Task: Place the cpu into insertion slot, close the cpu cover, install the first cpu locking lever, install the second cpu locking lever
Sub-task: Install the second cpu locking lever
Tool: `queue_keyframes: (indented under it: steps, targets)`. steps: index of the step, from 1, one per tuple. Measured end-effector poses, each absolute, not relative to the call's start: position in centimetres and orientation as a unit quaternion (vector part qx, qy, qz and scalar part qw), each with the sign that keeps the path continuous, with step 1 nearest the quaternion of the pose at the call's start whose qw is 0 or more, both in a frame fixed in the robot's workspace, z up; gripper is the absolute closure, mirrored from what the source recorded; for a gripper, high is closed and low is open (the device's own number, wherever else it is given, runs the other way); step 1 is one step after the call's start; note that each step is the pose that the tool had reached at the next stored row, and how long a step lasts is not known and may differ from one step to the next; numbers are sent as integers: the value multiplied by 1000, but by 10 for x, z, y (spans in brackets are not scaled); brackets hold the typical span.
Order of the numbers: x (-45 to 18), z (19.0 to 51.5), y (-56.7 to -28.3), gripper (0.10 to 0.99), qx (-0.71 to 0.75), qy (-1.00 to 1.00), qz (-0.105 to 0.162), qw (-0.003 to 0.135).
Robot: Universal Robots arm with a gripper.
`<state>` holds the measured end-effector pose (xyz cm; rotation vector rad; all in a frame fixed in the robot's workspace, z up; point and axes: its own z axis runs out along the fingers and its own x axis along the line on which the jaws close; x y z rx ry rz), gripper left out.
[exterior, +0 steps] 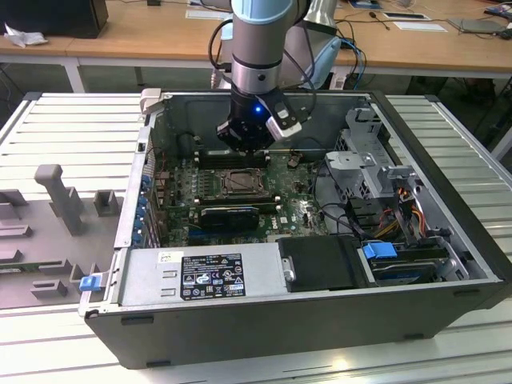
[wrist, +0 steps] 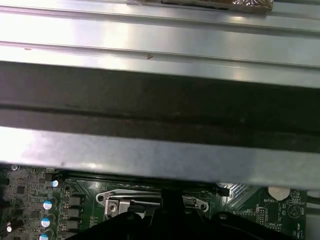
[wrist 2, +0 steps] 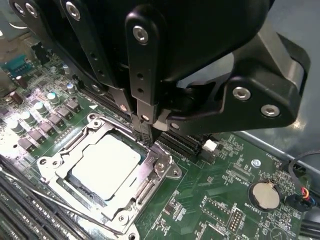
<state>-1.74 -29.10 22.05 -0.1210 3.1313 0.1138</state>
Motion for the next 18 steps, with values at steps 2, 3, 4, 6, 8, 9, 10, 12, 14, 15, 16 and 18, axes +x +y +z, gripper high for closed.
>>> queue_keyframes:
  steps: [2,3,4,6,8,9,10,12,14,15,16,18]
  targets:
    - [-17,238,-291,980,-39,999,36,3]
    - [-17,245,-291,980,-39,999,36,3]
    - [-17,249,-292,980,-39,999,36,3]
    - [-17,249,-311,980,-39,999,36,3]
    - [-17,249,-327,980,-39,999,36,3]
    - [-17,248,-331,980,-39,999,36,3]
    - [-17,247,-337,980,-39,999,37,3]
    - [-17,242,-343,980,-39,999,37,-1]
    - [-17,240,-350,980,-39,999,37,-1]
    - [-17,239,-357,980,-39,999,38,-1]
    - [-18,239,-362,980,-39,998,39,-1]
    - [-21,239,-364,980,-38,998,41,-1]
